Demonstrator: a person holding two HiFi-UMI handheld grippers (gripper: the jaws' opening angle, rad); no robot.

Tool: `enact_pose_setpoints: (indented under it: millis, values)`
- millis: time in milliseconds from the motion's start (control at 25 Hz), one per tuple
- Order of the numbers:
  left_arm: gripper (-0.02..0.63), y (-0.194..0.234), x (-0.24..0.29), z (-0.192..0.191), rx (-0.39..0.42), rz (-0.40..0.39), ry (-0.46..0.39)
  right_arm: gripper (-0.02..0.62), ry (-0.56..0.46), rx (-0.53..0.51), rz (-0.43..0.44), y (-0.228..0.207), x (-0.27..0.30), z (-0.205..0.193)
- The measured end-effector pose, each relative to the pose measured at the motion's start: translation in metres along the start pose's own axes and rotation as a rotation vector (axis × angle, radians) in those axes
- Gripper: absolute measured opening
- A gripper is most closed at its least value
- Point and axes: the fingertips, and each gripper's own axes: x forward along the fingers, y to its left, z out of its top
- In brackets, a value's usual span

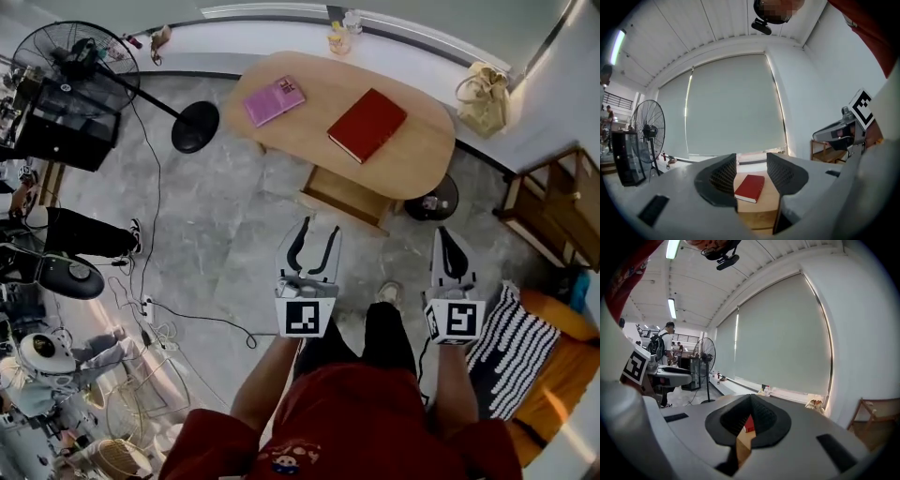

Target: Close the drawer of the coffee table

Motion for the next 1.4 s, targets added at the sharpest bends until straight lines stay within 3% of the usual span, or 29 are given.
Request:
enact_pose_setpoints:
  millis: [160, 320, 560, 880, 1200, 1400]
  values:
    - [0.201, 0.010, -0.001, -0.048, 0.071, -0.037, 0.033, -0.003, 0.049, 0.012, 0.027, 0.030, 0.018, -0.045]
    - [0.201, -0.002, -0.020, -0.121, 0.068, -0.079, 0.122, -0.003, 0.145, 0.058, 0.020, 0.053, 0.013, -0.118]
    - [0.201, 0.005, -0.040, -0.219, -0.025, -0.083, 0.219, -0.003, 0.244, 0.051, 0.111, 0.116, 0.022, -0.201]
    - [0.202, -0.016, -0.063, -0.365, -0.041, -0.150, 0.338, -0.003, 0.354, 0.061, 0.183, 0.170, 0.036, -0.337]
    - [0.201, -0.037, -0.066, -0.476, -0.066, -0.185, 0.398, -0.003, 0.408, 0.095, 0.213, 0.199, 0.058, -0.446]
    - [0.201, -0.039, -0.061, -0.539, -0.070, -0.168, 0.408, -0.003, 0.421, 0.075, 0.240, 0.202, 0.080, -0.502]
